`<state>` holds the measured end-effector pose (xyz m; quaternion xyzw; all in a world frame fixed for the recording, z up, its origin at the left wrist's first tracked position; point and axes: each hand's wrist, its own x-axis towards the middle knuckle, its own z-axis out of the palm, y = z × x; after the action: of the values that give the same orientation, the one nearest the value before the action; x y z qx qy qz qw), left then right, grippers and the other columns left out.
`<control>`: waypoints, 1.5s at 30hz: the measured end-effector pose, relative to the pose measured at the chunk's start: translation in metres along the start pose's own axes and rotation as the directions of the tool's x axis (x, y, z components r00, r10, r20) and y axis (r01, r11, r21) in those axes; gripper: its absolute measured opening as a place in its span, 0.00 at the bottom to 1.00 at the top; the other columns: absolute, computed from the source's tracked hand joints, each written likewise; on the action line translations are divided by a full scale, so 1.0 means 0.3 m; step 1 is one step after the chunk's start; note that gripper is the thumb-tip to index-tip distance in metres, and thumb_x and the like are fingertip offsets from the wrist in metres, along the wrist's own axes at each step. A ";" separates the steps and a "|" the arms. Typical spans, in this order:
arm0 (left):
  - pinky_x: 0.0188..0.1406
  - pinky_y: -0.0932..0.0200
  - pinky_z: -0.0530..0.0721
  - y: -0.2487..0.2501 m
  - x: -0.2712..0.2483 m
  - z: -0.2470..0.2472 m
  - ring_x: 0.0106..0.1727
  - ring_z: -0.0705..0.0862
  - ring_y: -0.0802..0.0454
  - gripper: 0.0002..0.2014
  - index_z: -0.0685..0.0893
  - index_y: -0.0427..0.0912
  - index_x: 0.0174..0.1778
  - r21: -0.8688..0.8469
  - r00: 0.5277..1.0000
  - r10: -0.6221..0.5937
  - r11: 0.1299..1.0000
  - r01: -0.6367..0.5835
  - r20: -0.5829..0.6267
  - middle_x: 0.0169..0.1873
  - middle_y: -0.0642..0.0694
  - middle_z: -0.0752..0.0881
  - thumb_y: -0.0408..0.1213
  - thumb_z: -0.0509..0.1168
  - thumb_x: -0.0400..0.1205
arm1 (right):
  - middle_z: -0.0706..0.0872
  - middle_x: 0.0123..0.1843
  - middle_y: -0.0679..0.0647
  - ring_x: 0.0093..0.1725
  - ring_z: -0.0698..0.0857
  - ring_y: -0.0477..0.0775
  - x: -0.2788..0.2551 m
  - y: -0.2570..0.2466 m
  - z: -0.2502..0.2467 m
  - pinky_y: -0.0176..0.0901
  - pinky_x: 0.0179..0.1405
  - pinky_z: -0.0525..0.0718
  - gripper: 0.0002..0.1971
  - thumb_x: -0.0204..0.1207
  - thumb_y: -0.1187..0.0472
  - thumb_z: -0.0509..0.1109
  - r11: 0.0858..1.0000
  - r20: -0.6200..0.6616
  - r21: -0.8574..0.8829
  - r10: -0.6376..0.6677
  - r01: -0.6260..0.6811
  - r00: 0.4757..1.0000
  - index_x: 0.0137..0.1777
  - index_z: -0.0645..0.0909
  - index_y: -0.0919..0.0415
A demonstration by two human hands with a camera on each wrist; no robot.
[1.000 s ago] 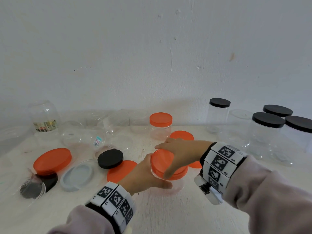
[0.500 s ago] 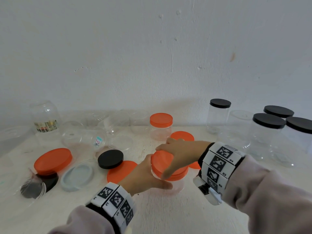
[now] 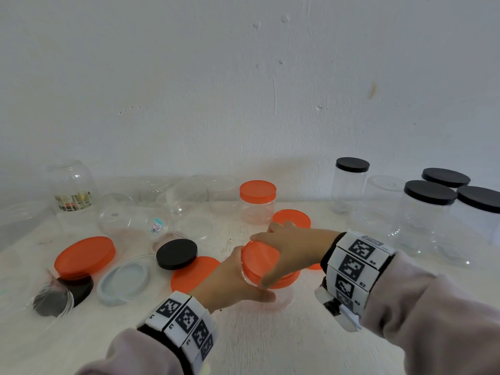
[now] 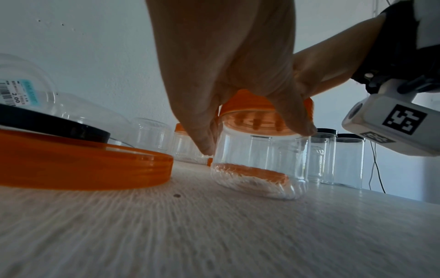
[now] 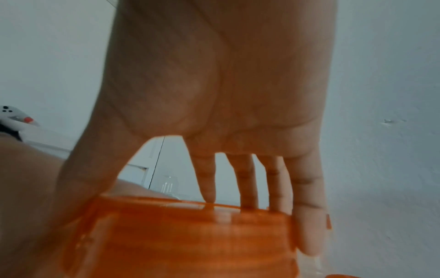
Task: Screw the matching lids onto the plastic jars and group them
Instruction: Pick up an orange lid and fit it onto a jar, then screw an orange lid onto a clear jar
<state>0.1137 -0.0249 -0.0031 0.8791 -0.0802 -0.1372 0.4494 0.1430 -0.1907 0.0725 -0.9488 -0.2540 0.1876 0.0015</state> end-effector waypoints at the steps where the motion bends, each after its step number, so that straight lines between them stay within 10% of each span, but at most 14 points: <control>1: 0.37 0.76 0.72 -0.001 0.000 0.000 0.52 0.74 0.70 0.52 0.56 0.57 0.75 0.009 1.000 0.001 1.000 -0.001 -0.005 0.53 0.68 0.72 0.51 0.83 0.61 | 0.63 0.77 0.51 0.78 0.58 0.60 -0.001 0.003 0.009 0.63 0.68 0.71 0.50 0.64 0.28 0.71 1.000 -0.018 -0.001 -0.002 0.002 1.000 0.82 0.51 0.37; 19: 0.46 0.69 0.80 -0.003 -0.010 0.006 0.57 0.80 0.62 0.50 0.62 0.58 0.72 -0.025 0.999 -0.001 1.000 0.000 -0.051 0.58 0.61 0.79 0.50 0.84 0.58 | 0.67 0.73 0.60 0.67 0.64 0.63 -0.017 -0.005 0.135 0.54 0.65 0.72 0.47 0.70 0.25 0.57 0.996 -0.323 -0.090 -0.022 -0.008 0.946 0.83 0.54 0.54; 28: 0.41 0.76 0.76 0.007 -0.022 0.006 0.56 0.78 0.69 0.53 0.57 0.60 0.74 -0.044 1.000 -0.029 0.999 0.029 0.009 0.58 0.66 0.76 0.53 0.84 0.59 | 0.60 0.82 0.51 0.77 0.58 0.57 -0.027 0.119 0.105 0.58 0.76 0.62 0.43 0.75 0.28 0.55 0.990 -0.251 0.112 -0.051 0.082 0.967 0.85 0.49 0.49; 35: 0.59 0.66 0.70 0.030 -0.017 -0.020 0.62 0.72 0.61 0.67 0.36 0.68 0.78 0.004 0.995 -0.060 0.998 0.060 0.080 0.67 0.62 0.63 0.51 0.84 0.59 | 0.61 0.81 0.55 0.79 0.58 0.58 -0.060 0.416 0.040 0.55 0.76 0.62 0.39 0.78 0.33 0.59 0.980 -0.404 0.117 0.193 -0.159 0.894 0.83 0.55 0.52; 45: 0.62 0.66 0.71 0.111 0.065 -0.024 0.68 0.69 0.62 0.61 0.48 0.69 0.77 0.107 0.998 0.058 0.993 -0.056 -0.013 0.69 0.62 0.64 0.58 0.83 0.56 | 0.57 0.83 0.60 0.81 0.56 0.62 -0.040 0.614 0.061 0.56 0.78 0.58 0.40 0.78 0.32 0.58 0.915 -0.351 0.151 0.403 -0.374 0.845 0.84 0.54 0.52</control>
<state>0.1339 -0.0440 0.0245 0.9002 -0.1090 -0.1128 0.4062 0.2156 -0.3587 0.0415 -0.9978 -0.0441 0.0091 0.0482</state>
